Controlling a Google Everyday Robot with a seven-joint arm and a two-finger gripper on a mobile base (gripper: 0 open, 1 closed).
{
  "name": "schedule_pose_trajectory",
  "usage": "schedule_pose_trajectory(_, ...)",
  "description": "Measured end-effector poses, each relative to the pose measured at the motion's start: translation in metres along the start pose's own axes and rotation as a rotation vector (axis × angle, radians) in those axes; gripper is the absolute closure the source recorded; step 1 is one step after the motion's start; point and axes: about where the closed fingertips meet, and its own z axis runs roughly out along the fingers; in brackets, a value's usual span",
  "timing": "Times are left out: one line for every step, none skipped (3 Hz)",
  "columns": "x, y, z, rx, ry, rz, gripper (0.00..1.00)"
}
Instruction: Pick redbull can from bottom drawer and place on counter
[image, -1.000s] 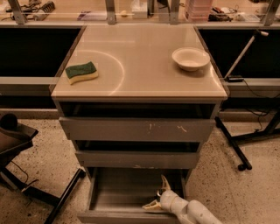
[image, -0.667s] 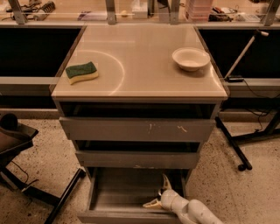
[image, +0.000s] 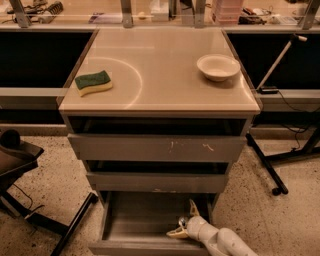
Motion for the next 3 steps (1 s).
schedule_pose_trajectory(0.0, 0.0, 0.0, 0.0, 0.0, 0.0, 0.0)
schedule_pose_trajectory(0.0, 0.024, 0.014, -0.078, -0.026, 0.016, 0.0)
schedule_pose_trajectory(-0.002, 0.027, 0.016, -0.088, -0.034, 0.015, 0.0)
